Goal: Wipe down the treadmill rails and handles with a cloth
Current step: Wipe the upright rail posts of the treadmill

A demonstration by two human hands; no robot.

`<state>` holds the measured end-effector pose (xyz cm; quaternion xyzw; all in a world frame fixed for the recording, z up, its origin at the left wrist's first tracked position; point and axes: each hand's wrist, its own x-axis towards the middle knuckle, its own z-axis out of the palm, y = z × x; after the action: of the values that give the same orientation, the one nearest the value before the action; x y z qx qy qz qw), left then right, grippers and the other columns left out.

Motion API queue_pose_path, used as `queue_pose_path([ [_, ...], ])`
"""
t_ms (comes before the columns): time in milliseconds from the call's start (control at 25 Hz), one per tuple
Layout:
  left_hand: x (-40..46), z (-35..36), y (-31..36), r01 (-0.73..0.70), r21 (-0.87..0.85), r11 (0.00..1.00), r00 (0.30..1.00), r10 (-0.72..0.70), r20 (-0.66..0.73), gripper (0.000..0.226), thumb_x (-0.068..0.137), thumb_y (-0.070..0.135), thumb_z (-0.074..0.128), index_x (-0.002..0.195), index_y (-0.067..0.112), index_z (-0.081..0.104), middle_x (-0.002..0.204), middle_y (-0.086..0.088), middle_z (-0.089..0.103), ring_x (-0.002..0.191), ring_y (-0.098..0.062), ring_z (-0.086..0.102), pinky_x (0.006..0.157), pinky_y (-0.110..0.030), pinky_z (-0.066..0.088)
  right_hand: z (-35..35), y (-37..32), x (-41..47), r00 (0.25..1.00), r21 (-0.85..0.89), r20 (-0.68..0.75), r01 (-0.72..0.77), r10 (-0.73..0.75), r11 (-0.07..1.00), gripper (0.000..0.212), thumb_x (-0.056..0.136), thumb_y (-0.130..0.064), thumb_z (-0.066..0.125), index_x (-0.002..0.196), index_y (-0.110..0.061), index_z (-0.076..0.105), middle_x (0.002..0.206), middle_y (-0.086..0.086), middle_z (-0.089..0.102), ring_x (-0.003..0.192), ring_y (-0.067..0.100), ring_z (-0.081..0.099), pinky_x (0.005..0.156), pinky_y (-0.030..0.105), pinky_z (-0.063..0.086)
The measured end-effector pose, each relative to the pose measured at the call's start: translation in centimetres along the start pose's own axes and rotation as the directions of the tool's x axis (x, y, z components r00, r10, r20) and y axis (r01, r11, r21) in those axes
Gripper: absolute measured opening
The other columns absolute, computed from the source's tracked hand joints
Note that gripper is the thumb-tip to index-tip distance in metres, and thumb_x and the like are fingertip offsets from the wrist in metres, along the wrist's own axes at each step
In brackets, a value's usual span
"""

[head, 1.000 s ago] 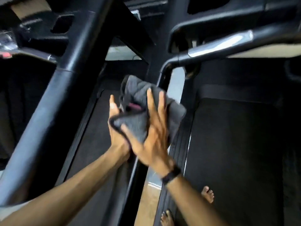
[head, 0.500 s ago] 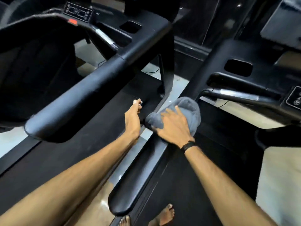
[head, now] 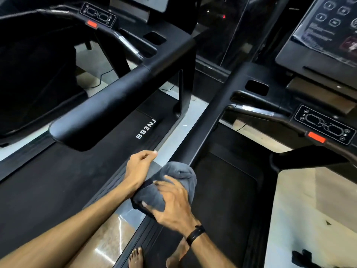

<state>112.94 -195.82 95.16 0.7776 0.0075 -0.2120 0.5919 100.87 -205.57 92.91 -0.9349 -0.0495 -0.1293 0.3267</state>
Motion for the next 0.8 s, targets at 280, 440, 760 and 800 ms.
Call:
queue_pose_path([
  [280, -2.7, 1.0, 4.7, -0.124, 0.156, 0.980, 0.965, 0.082, 0.250, 0.033, 0.091, 0.040, 0.064, 0.075, 0.011, 0.071, 0.062, 0.006, 0.066, 0.058, -0.014, 0.055, 0.067, -0.031, 0.045, -6.2, -1.2, -1.7, 0.914, 0.683, -0.021, -0.282, 0.404, 0.674, 0.020, 0.088, -0.030, 0.068, 0.094, -0.014, 0.078, 0.099, 0.005, 0.076, 0.093, 0.017, 0.071, 0.082, 0.033, 0.054],
  [440, -5.9, 4.1, 7.2, -0.268, 0.066, 0.961, 0.957, 0.257, 0.137, 0.054, 0.079, 0.067, 0.057, 0.078, 0.014, 0.064, 0.063, 0.005, 0.065, 0.061, -0.015, 0.057, 0.068, -0.038, 0.047, -12.5, -0.7, -3.2, 0.684, 0.863, -0.179, -0.235, 0.707, 0.446, 0.026, 0.087, -0.036, 0.073, 0.097, -0.012, 0.078, 0.100, 0.008, 0.076, 0.094, 0.017, 0.072, 0.080, 0.026, 0.056],
  [760, -19.6, 18.9, 5.7, -0.458, -0.073, 0.886, 0.658, 0.392, 0.643, 0.072, 0.064, 0.083, 0.066, 0.101, 0.022, 0.059, 0.094, 0.002, 0.065, 0.085, -0.006, 0.058, 0.083, -0.035, 0.047, -25.5, 0.3, -13.6, 0.430, 0.977, -0.183, 0.181, 0.884, 0.114, 0.054, 0.098, -0.054, 0.046, 0.113, -0.009, 0.071, 0.104, 0.014, 0.076, 0.094, 0.025, 0.074, 0.079, 0.036, 0.060],
  [800, -21.5, 20.5, 5.8, -0.487, -0.064, 0.871, 0.602, 0.388, 0.698, 0.069, 0.065, 0.078, 0.070, 0.108, 0.026, 0.058, 0.102, 0.006, 0.066, 0.094, -0.003, 0.060, 0.088, -0.035, 0.049, -26.9, 0.5, -15.2, 0.408, 0.965, -0.210, 0.230, 0.888, 0.122, 0.053, 0.099, -0.054, 0.045, 0.110, -0.009, 0.072, 0.102, 0.013, 0.076, 0.091, 0.025, 0.074, 0.076, 0.034, 0.060],
])
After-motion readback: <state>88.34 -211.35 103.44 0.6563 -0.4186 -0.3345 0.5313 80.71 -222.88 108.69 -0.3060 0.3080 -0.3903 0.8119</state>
